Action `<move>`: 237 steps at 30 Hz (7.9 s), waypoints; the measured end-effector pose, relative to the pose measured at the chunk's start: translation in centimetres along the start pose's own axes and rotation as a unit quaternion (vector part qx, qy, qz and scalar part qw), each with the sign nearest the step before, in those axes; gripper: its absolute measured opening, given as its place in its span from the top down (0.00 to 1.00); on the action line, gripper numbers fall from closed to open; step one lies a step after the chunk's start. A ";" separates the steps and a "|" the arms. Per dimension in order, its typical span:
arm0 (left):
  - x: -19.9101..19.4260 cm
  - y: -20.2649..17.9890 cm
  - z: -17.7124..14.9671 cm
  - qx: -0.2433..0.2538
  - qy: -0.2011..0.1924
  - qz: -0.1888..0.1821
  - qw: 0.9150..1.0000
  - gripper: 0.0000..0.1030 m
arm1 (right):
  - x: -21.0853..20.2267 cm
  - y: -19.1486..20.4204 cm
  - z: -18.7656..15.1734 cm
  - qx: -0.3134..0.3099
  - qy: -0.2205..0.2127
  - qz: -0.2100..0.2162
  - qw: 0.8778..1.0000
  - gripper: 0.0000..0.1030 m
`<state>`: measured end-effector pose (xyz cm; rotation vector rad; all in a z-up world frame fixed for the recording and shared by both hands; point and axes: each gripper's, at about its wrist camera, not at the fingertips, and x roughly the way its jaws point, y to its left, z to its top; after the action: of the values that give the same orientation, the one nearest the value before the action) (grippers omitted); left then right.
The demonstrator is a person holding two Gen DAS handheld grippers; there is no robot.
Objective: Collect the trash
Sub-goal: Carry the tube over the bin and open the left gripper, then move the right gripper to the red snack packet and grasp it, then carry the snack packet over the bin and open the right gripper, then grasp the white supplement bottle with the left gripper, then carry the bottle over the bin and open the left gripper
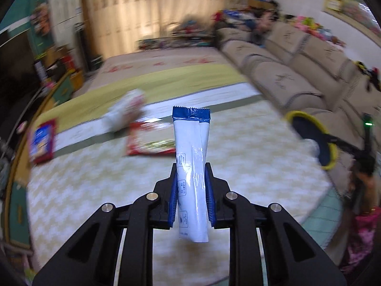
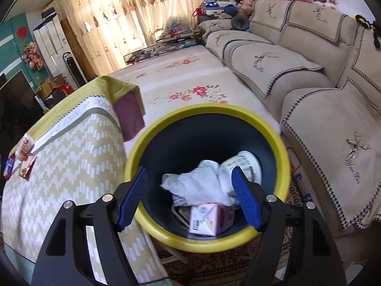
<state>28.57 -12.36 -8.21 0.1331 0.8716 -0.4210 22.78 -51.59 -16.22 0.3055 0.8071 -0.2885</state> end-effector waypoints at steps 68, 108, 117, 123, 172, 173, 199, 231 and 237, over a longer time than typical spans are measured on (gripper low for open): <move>-11.4 6.7 -8.3 -0.180 -0.151 0.092 0.968 0.05 | -1.4 26.5 -0.6 -0.217 0.042 0.176 0.959 0.25; -5.8 12.3 -9.7 -0.233 -0.097 0.080 0.964 0.05 | 8.9 43.5 -2.5 -0.447 0.124 0.234 0.855 0.12; -6.5 11.7 -10.0 -0.230 -0.103 0.080 0.964 0.05 | 7.4 42.5 -2.8 -0.436 0.128 0.228 0.861 0.38; -7.1 11.1 -10.2 -0.226 -0.107 0.080 0.965 0.05 | 5.8 40.5 -3.8 -0.422 0.127 0.226 0.869 0.49; -1.0 2.8 -4.6 -0.140 -0.054 0.034 0.988 0.05 | 6.1 0.7 1.8 -0.088 0.090 -0.024 0.992 0.33; -0.9 2.9 -4.5 -0.139 -0.054 0.034 0.988 0.05 | 6.0 0.7 1.9 -0.087 0.088 -0.023 0.992 0.33; 9.1 13.4 7.0 0.009 -0.028 0.060 0.998 0.05 | 2.9 6.5 3.2 -0.090 0.041 0.020 0.995 0.27; 14.9 12.9 9.4 0.034 0.038 0.008 0.999 0.52 | 2.3 7.0 2.9 -0.086 0.039 0.029 0.995 0.26; 10.4 5.0 8.7 0.061 0.032 -0.028 0.997 0.52 | -1.2 4.8 2.0 -0.074 0.014 0.039 0.996 0.26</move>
<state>42.79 -13.42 -10.86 0.2356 0.9134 -0.5244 25.05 -47.81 -13.26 0.2012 0.8379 -0.1508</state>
